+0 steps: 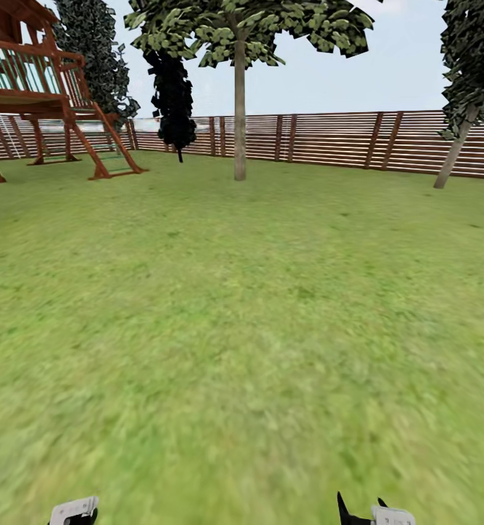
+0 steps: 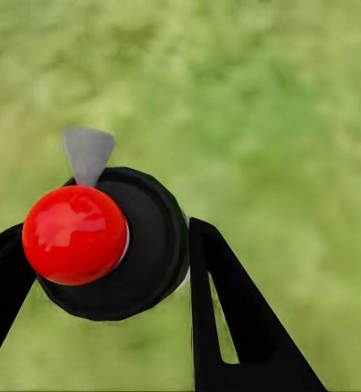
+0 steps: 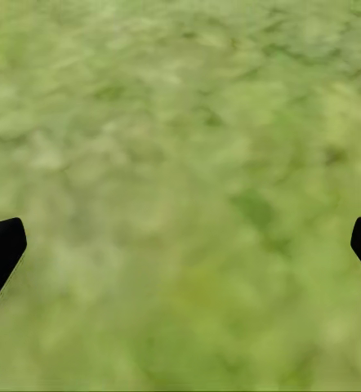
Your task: In the garden, pick up the pesticide atomizer on the floor and spray pesticide onto both trees until each tree trunk is fully covered.
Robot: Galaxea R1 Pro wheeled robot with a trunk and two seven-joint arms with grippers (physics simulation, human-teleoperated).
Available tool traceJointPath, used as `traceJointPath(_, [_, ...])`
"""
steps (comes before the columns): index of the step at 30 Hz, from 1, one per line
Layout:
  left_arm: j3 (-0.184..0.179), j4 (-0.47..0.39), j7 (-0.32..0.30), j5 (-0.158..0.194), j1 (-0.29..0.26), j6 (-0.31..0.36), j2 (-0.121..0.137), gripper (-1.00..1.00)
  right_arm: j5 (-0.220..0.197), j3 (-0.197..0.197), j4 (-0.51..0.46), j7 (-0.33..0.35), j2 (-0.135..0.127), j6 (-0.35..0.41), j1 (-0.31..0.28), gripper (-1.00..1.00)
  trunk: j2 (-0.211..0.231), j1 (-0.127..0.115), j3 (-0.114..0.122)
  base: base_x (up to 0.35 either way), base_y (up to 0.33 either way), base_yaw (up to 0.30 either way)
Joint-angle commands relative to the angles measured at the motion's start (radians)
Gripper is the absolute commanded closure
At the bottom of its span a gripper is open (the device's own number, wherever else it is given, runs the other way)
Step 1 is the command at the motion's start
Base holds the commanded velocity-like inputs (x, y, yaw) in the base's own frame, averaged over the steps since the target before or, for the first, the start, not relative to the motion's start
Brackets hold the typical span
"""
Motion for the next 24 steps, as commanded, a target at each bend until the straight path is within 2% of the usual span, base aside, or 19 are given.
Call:
traceJointPath(1, [0.009,0.001,-0.006,-0.007,-0.001,-0.003,0.0,1.0,-0.001,-0.008,0.001,0.009,0.0,-0.003,-0.001,-1.0,0.0,0.0,-0.001,0.34,0.0,0.0])
traceJointPath(24, [0.009,0.001,-0.006,-0.007,-0.001,-0.003,0.0,1.0,-0.001,-0.009,0.001,0.009,0.0,-0.003,-0.001,-1.0,0.0,0.0,-0.001,0.339,0.0,0.0])
